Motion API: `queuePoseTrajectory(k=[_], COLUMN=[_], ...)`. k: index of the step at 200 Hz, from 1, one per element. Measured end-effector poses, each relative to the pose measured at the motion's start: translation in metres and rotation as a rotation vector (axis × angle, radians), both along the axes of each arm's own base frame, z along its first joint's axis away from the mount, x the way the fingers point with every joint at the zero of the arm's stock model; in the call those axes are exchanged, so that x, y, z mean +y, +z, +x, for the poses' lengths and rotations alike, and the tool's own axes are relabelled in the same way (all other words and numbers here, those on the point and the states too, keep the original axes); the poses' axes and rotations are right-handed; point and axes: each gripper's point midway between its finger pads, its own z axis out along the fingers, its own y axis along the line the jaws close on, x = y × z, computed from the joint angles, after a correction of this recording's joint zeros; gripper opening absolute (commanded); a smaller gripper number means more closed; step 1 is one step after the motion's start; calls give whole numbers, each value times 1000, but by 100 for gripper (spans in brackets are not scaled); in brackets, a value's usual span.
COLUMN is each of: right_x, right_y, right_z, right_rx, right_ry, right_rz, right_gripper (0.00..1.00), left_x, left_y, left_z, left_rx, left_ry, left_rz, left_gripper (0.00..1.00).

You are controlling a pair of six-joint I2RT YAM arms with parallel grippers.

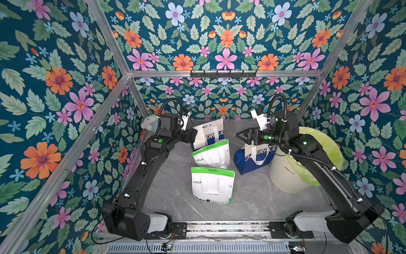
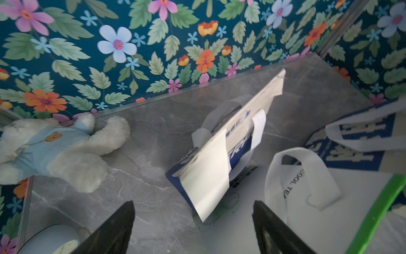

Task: Shred takeout receipts and throw away
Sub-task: Tear off the takeout receipt from the takeout bag.

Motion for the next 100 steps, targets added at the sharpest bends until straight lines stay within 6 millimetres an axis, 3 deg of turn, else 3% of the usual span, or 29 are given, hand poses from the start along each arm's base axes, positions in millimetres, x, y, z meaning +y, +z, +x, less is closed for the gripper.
queuePoseTrajectory(k=[47, 77, 100], right_x=[41, 69, 84], right_y=[-6, -7, -22], right_z=[50, 72, 87], right_rx=[-5, -8, 30], right_ry=[10, 57, 80], right_rz=[45, 64, 63], right_gripper=[70, 70, 70], left_x=[-17, -20, -19], left_y=[-24, -30, -29], left_z=[5, 13, 19], left_rx=[41, 44, 33], left_ry=[-118, -138, -134], left_rz=[33, 47, 51], left_gripper=[75, 74, 74])
